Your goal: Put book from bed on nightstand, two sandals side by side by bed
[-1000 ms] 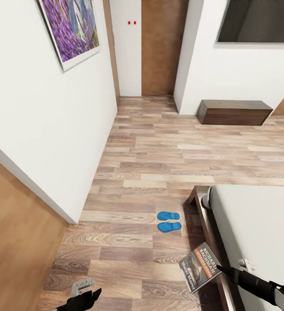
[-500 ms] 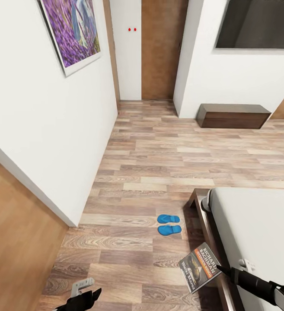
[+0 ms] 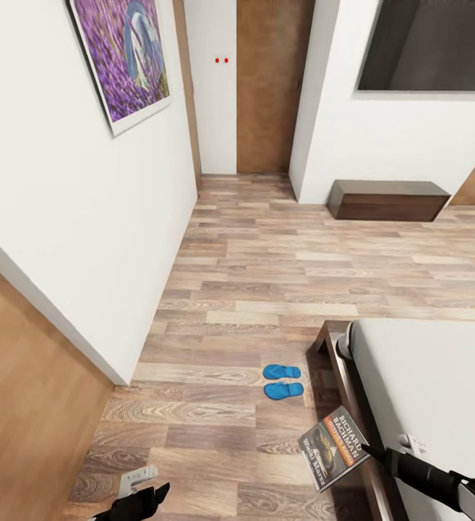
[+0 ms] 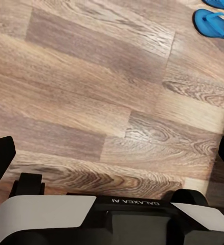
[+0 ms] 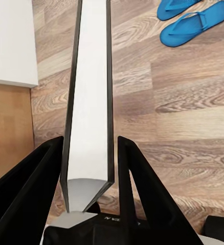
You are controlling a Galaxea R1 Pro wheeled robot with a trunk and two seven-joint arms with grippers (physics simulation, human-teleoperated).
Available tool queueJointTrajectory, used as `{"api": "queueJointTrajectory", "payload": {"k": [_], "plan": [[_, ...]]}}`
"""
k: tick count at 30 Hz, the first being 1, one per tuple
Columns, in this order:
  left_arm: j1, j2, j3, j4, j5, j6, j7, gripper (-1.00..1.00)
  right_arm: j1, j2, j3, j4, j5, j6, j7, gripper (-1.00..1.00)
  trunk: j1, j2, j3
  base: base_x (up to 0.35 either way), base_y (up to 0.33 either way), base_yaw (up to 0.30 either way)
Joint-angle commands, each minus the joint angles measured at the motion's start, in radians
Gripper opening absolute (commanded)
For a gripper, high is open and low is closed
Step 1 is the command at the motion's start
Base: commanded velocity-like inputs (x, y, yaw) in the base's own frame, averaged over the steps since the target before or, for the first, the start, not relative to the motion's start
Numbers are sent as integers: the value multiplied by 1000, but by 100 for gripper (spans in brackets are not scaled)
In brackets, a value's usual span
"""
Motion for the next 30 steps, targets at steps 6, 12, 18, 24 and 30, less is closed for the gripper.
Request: {"api": "queueJointTrajectory", "payload": {"k": [6,12,18,24,30], "plan": [[-1,0,-8,1,8,-4,-3,100,0,0,5,0,-11,11,3,-100,0,-1,9,0,0,0],[-1,0,-8,1,8,-4,-3,100,0,1,5,0,-11,10,3,-100,0,-1,19,0,0,0],[-1,0,-8,1,8,-4,-3,100,0,1,5,0,-11,10,3,-100,0,-1,28,0,0,0],[-1,0,-8,1,8,-4,-3,100,0,1,5,0,-11,10,3,-100,0,-1,38,0,0,0],[0,0,-8,1,8,-4,-3,100,0,1,5,0,-11,10,3,-100,0,-1,48,0,0,0]]}}
